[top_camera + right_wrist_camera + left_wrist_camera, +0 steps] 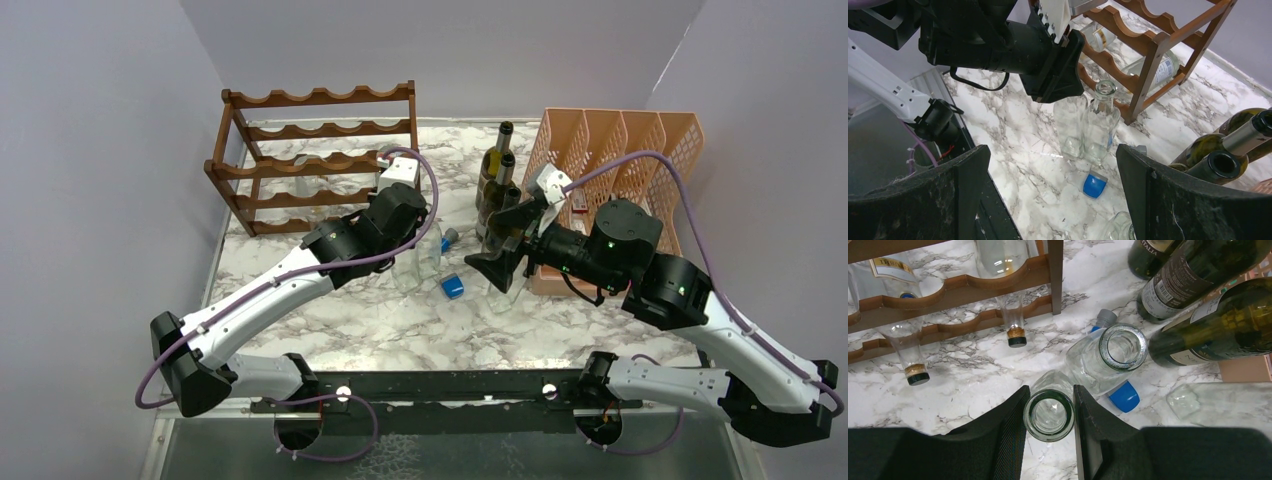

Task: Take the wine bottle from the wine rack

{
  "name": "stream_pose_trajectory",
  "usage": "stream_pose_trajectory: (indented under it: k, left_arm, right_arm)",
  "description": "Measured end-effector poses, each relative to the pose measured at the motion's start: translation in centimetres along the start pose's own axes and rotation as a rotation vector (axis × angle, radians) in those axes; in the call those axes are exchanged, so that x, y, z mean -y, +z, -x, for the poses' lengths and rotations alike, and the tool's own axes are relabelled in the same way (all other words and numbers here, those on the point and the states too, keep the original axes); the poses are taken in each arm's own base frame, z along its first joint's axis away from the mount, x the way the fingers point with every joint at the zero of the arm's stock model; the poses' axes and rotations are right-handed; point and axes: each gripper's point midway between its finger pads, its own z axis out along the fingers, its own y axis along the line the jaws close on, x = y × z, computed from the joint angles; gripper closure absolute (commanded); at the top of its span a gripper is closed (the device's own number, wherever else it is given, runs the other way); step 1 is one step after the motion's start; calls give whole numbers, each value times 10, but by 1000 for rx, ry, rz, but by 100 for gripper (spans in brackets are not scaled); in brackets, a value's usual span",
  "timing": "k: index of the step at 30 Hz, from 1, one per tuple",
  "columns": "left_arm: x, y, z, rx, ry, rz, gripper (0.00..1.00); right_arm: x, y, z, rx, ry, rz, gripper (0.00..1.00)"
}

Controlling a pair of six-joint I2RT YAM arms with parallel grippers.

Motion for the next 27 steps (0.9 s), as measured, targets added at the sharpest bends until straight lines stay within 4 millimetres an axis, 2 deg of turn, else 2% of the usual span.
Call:
stream_pose_trajectory:
  k: [9, 23, 25, 27]
  left_arm:
    - [-5, -1, 5, 17, 24, 24, 100]
    - [1, 0, 1, 6, 22, -5, 100]
    - [2, 1, 1, 9, 24, -11, 94]
    - [3, 2, 1, 11, 29, -16, 84]
  right_arm:
    - [1, -2, 0, 4, 0, -5, 0]
    - [1, -2, -2, 0, 0, -5, 0]
    - [1, -2, -2, 2, 0, -5, 0]
    - [1, -2, -2, 1, 0, -5, 0]
